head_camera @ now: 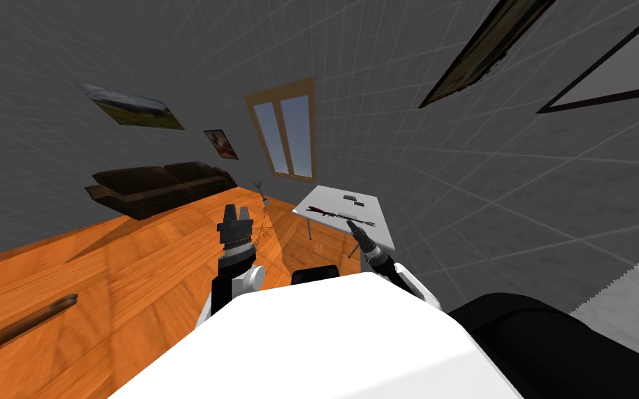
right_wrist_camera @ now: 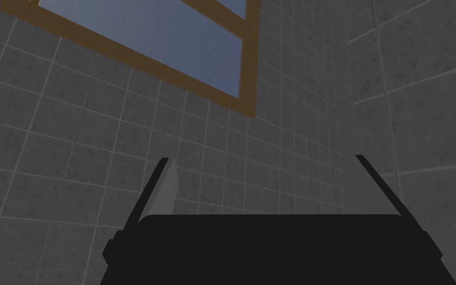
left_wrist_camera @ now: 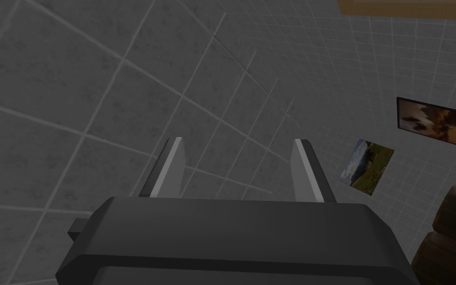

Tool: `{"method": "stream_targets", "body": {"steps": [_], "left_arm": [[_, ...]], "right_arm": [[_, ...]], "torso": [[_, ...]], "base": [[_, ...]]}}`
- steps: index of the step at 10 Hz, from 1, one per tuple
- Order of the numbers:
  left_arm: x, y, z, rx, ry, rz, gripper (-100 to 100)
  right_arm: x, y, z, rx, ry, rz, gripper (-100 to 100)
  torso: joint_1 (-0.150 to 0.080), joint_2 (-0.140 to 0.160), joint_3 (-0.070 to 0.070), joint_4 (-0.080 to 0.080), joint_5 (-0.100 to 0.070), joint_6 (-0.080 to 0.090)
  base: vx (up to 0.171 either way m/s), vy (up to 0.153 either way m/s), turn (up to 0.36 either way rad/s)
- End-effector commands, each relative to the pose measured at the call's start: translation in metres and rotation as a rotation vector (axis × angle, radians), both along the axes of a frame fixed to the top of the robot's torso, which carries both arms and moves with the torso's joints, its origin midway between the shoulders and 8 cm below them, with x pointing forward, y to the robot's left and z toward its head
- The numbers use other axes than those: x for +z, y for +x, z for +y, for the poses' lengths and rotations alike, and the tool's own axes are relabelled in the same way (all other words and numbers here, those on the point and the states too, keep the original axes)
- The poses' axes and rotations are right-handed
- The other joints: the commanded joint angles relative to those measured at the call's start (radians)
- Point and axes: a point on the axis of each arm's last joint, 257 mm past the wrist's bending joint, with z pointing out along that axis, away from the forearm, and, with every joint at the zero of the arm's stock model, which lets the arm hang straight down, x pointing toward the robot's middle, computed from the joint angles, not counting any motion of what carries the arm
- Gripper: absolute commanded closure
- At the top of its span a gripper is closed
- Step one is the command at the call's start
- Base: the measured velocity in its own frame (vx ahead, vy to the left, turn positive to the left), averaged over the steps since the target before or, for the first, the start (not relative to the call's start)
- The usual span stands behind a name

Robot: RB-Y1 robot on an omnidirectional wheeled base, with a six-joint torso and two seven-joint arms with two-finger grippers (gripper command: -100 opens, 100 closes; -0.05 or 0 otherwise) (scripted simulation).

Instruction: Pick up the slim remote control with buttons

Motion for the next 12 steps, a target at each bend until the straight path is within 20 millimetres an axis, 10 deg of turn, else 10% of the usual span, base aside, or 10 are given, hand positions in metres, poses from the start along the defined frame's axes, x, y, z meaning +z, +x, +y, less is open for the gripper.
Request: {"method": "stream_targets", "body": {"steps": [1,12], "left_arm": [[0.0,0.0,0.0,0.0,0.0,0.0,0],[0.0,0.0,0.0,0.0,0.0,0.0,0]], "right_arm": [[0.0,0.0,0.0,0.0,-0.001,0.001,-100],[-0.02,-0.003,-0.008,0.003,-0.051,0.069,-100]], "torso": [[0.0,0.0,0.0,0.0,0.0,0.0],[-0.001,0.0,0.0,0.0,0.0,0.0]], "base": [[-0.008,0.015,-0.054],[0.002,0.006,0.016]]}}
